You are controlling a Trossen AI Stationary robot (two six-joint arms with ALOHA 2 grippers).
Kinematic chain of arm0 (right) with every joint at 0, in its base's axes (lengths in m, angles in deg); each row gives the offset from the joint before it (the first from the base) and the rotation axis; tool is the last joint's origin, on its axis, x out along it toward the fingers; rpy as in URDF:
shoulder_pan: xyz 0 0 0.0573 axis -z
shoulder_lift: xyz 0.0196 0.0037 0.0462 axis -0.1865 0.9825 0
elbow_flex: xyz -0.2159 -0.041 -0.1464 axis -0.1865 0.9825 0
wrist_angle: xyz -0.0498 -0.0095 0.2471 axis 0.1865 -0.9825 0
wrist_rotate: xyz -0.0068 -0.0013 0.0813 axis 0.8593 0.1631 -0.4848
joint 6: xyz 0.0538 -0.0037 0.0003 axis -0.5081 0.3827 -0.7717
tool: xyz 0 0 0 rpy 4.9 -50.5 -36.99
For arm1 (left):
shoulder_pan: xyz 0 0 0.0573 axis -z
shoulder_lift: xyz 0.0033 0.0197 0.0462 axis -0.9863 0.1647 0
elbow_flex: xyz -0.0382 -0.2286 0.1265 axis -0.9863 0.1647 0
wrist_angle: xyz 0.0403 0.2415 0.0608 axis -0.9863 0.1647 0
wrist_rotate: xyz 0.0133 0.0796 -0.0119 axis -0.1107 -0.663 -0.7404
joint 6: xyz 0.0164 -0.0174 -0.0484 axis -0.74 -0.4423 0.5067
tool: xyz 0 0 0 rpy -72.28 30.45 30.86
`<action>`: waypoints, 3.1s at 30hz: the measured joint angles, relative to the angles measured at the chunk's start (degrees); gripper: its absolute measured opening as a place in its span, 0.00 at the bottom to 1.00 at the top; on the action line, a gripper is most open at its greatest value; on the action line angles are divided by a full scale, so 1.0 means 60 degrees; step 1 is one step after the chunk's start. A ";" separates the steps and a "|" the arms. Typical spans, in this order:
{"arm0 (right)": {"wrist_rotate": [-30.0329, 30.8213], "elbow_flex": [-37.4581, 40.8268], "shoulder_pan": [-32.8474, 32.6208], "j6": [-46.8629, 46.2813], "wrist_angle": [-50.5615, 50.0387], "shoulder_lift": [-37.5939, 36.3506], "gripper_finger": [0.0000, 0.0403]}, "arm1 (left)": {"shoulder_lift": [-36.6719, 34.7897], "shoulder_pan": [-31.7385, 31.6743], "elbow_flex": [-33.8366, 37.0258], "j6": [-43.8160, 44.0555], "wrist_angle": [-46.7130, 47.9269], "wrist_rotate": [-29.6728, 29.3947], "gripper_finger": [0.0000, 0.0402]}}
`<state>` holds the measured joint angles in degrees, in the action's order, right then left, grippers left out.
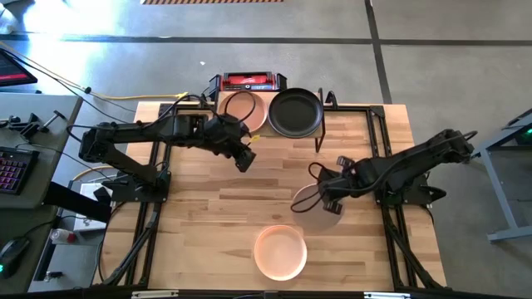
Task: Place and stack plates onto a shelf
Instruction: Stack the white plate on the top of the orange plate on the shelf
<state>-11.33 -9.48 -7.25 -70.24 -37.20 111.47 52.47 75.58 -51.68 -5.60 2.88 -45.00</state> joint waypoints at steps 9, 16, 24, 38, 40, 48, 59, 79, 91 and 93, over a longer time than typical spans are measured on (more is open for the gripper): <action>0.0996 -0.1771 0.0492 0.0314 -0.0361 0.0000 0.00 | 0.0000 -0.0056 0.0000 -0.0166 -0.0602 0.0000 0.33; 0.1645 -0.2732 0.0986 0.0310 -0.0690 0.0000 0.00 | 0.0000 -0.0056 0.0007 -0.0514 -0.0821 -0.0279 0.33; 0.1666 -0.2953 0.1408 0.0310 -0.0724 0.0000 0.00 | 0.0000 -0.0056 0.0007 -0.1021 -0.1111 -0.0288 0.33; 0.1626 -0.2953 0.2155 0.0023 -0.0720 0.0000 0.00 | 0.0000 -0.0056 0.0007 -0.0109 -0.1114 -0.0492 0.33; 0.1583 -0.2953 0.2271 -0.0032 -0.0700 0.0000 0.00 | 0.0000 -0.0056 0.0007 -0.0011 -0.1114 -0.0546 0.33; 0.1546 -0.2953 0.2873 -0.0200 -0.0054 0.0000 0.00 | 0.0000 -0.0056 0.0007 0.0244 -0.1114 -0.0810 0.33; 0.1457 -0.2952 0.3638 0.0063 0.1354 0.0000 0.00 | 0.0000 -0.0056 0.0007 0.0245 -0.1114 -0.1058 0.33; 0.1116 -0.2950 0.3751 0.0459 0.2248 0.0004 0.00 | 0.0000 -0.0329 0.0007 0.0093 -0.1107 -0.1719 0.33; 0.1089 -0.2946 0.3751 0.0561 0.2610 0.0004 0.00 | 0.0000 -0.0329 0.0007 -0.0014 -0.1100 -0.1712 0.31; 0.0939 -0.2946 0.3751 0.0561 0.2610 0.0004 0.00 | 0.0000 -0.0329 0.0007 -0.0013 -0.1100 -0.1712 0.29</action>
<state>-5.70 -27.15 15.26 -66.88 -21.54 111.49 52.47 73.60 -51.63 -5.68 -3.72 -55.27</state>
